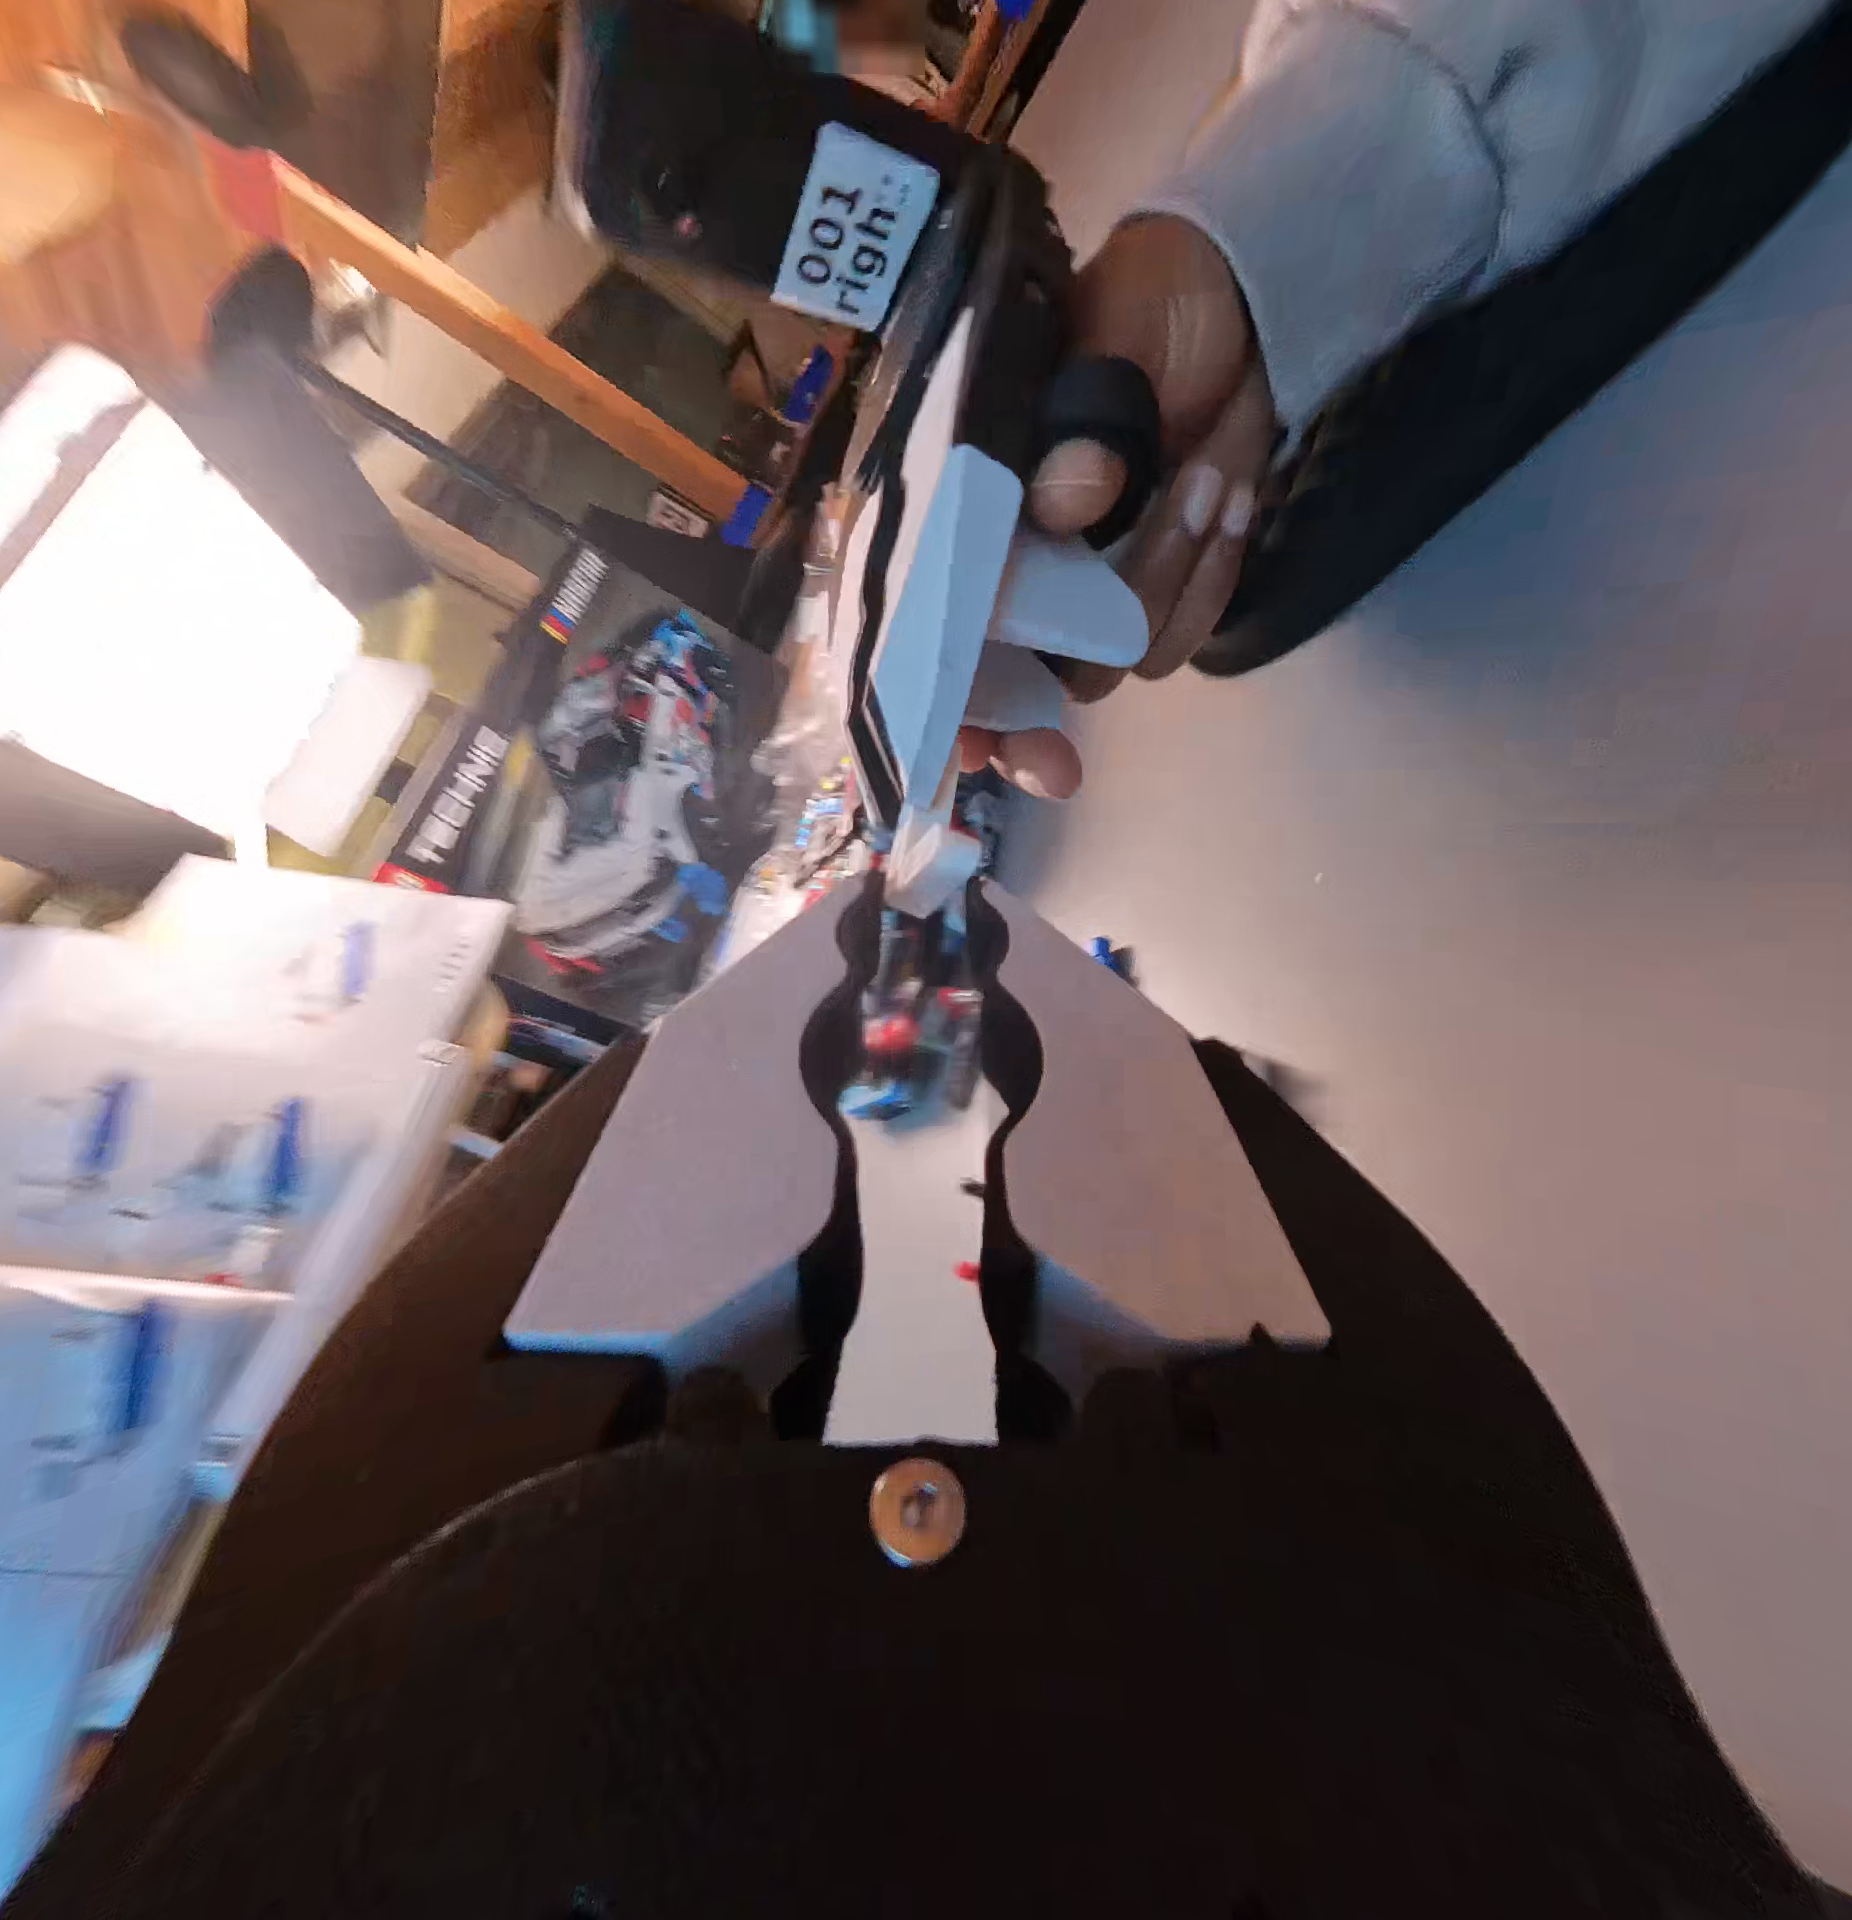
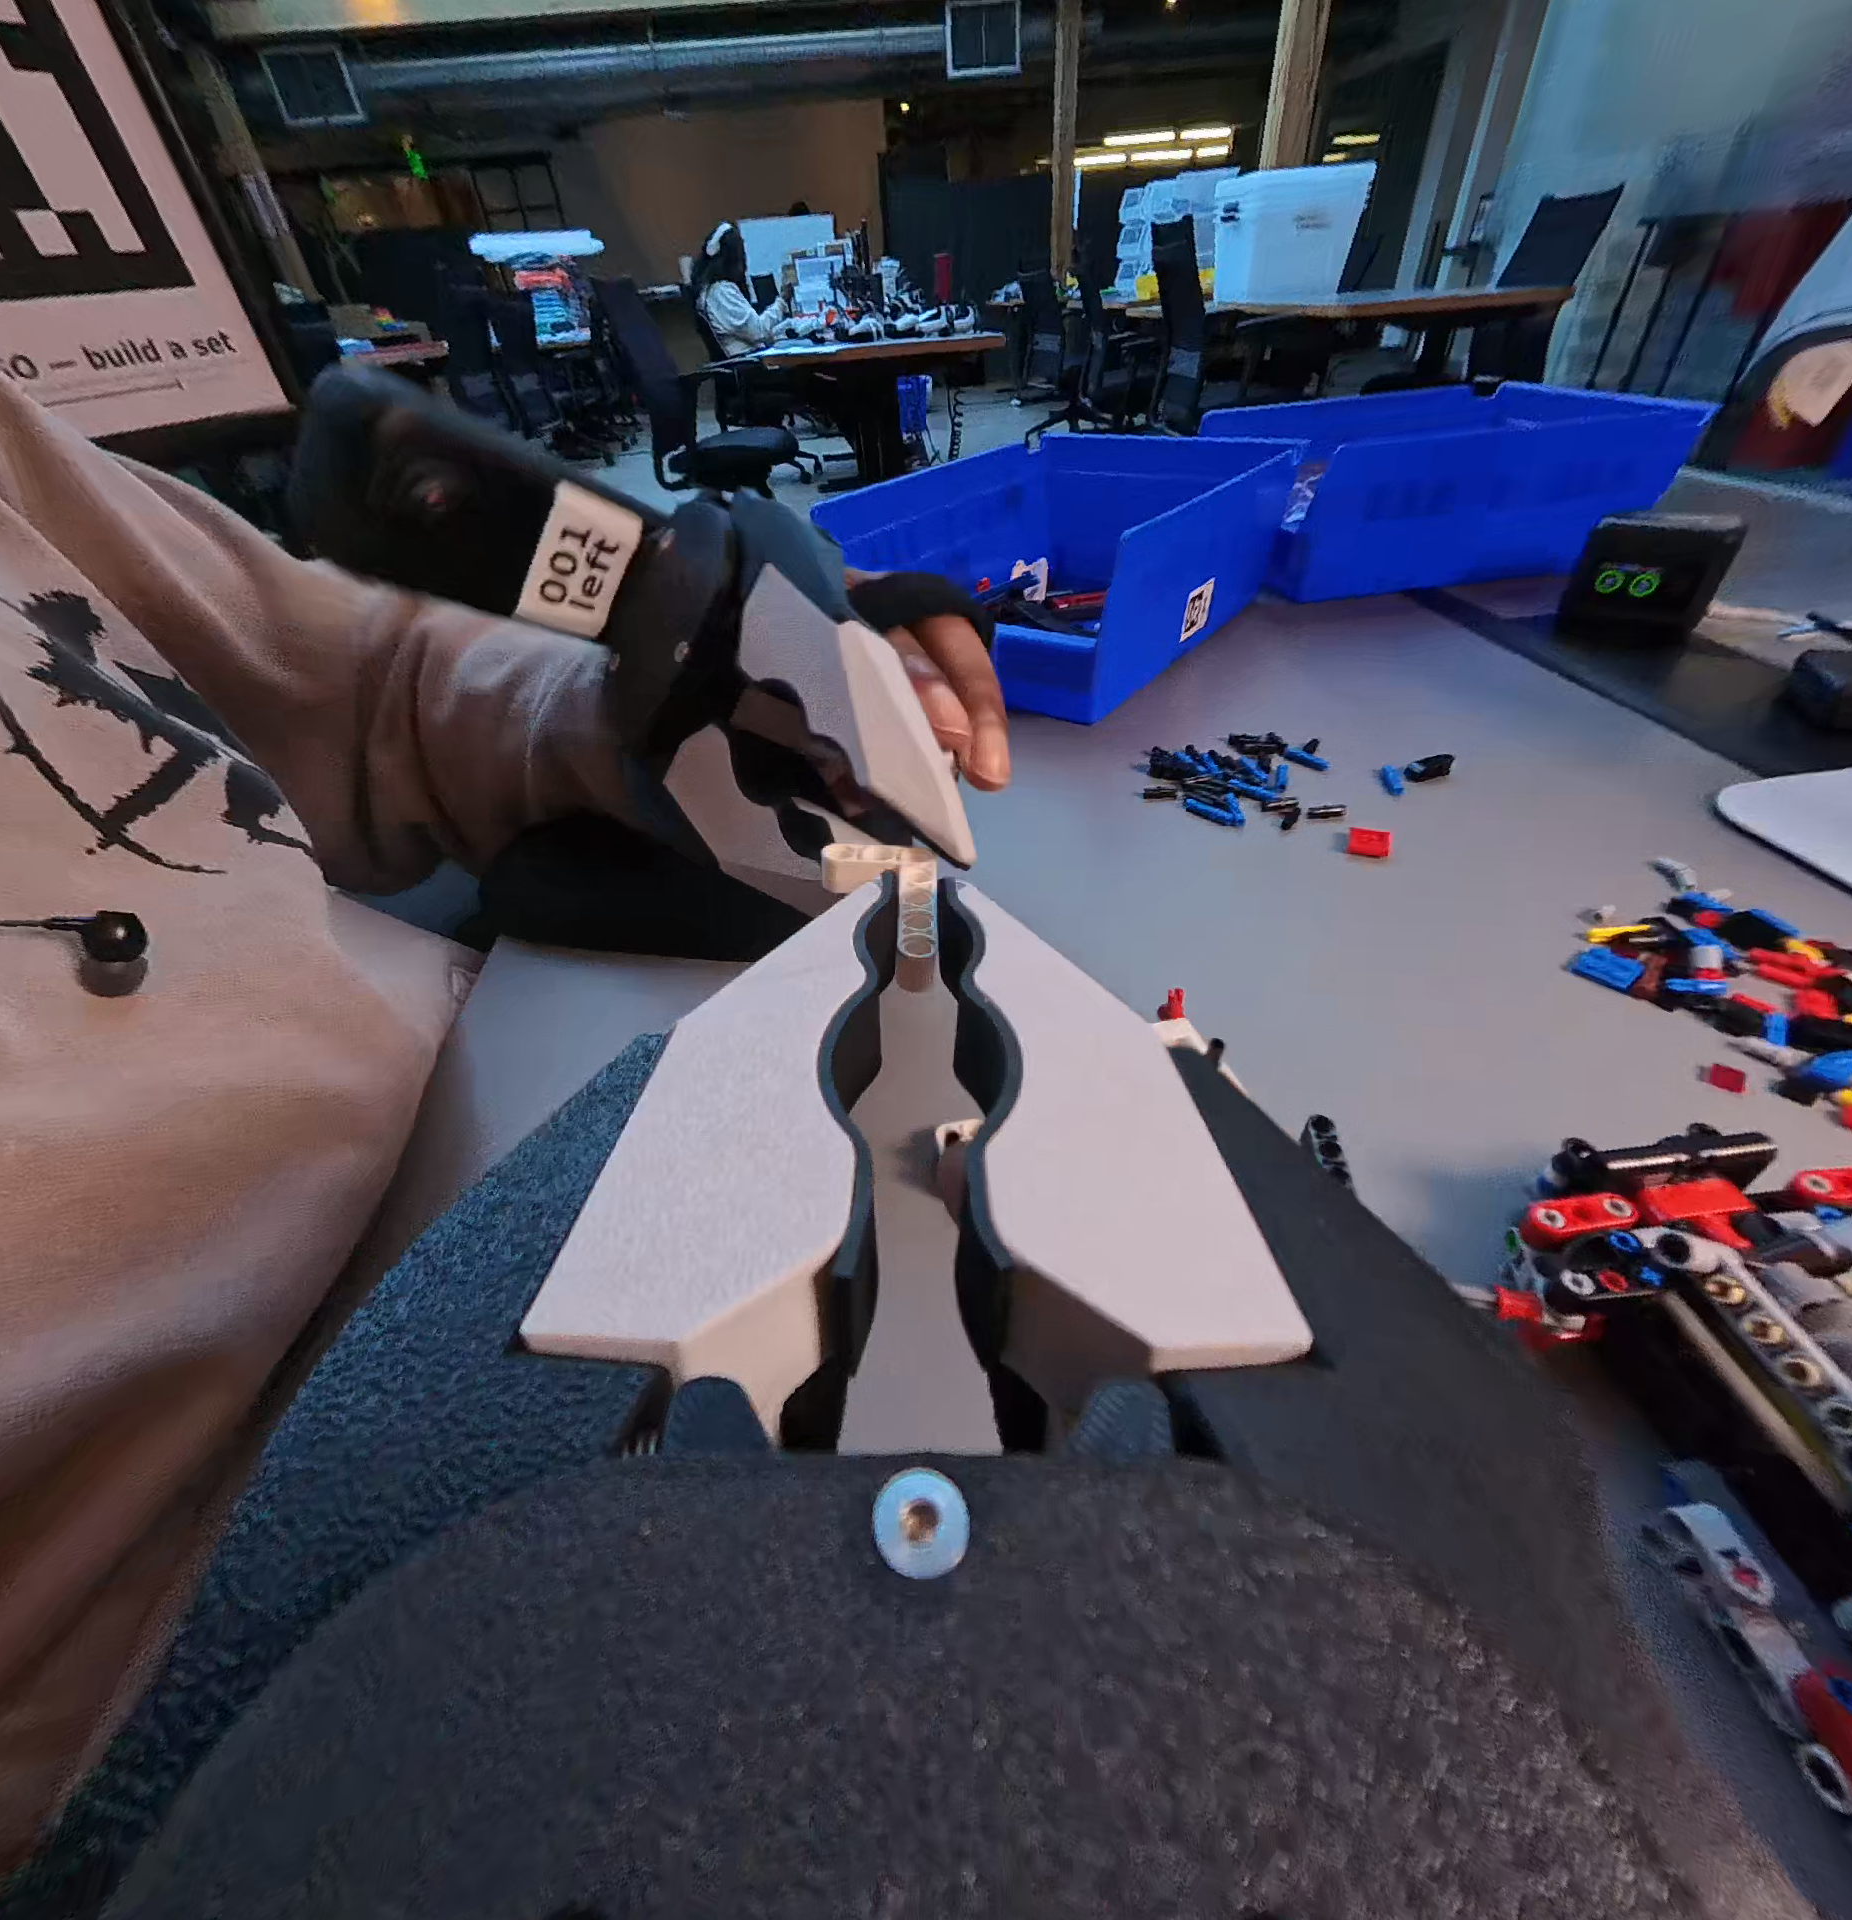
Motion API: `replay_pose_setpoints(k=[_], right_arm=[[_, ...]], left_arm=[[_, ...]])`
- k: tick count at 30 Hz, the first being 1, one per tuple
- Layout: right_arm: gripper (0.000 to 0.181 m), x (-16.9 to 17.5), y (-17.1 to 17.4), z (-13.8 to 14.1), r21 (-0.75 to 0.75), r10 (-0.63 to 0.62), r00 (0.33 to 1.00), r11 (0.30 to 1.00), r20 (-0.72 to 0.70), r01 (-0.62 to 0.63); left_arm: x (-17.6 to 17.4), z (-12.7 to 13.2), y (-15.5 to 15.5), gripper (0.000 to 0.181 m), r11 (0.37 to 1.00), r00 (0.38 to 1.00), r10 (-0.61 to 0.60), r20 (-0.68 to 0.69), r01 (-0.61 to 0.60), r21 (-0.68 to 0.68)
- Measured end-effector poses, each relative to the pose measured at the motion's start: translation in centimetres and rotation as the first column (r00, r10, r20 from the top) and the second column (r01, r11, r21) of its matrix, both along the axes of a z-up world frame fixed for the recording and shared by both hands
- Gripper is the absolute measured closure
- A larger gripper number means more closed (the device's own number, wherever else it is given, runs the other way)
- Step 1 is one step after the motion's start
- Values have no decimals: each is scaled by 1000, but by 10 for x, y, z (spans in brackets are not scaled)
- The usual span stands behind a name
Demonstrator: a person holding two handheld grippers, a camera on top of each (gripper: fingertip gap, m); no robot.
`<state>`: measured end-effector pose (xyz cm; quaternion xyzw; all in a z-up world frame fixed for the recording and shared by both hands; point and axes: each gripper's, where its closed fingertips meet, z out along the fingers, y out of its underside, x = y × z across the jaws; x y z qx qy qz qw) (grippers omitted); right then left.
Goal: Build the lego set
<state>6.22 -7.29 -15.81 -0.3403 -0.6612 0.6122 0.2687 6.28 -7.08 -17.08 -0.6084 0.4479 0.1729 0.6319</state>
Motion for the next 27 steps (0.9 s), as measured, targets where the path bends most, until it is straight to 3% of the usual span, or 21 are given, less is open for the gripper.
replay_pose_setpoints(k=[1,3,4,6,9,13,19,27], right_arm=[[176,0,2,1,31,-13,1000,999,-25,13],[176,2,5,1,60,-10,999,998,-48,13],[176,4,5,1,59,-2,998,998,-55,5],[176,6,3,-1,70,25,998,997,-61,-20],[176,7,-3,-4,89,53,997,995,-59,-48],[176,6,-6,-7,94,63,997,994,-53,-58],[175,2,-1,-7,83,21,999,996,-46,-17],[174,-2,3,-22,204,-15,1000,979,-9,17]], left_arm=[[0,-3,-1,161,994,988,-31,149,47,-103],[7,-6,-9,150,928,887,-98,451,246,-282],[8,-5,-13,145,888,825,-102,555,327,-323],[4,-6,-12,142,858,770,-74,634,373,-353],[9,-3,-14,148,844,737,-88,670,412,-343],[14,-5,-14,159,854,768,-102,632,393,-340],[8,-3,-10,160,882,795,-83,601,339,-327],[6,-10,-7,160,892,831,-55,553,289,-346]])
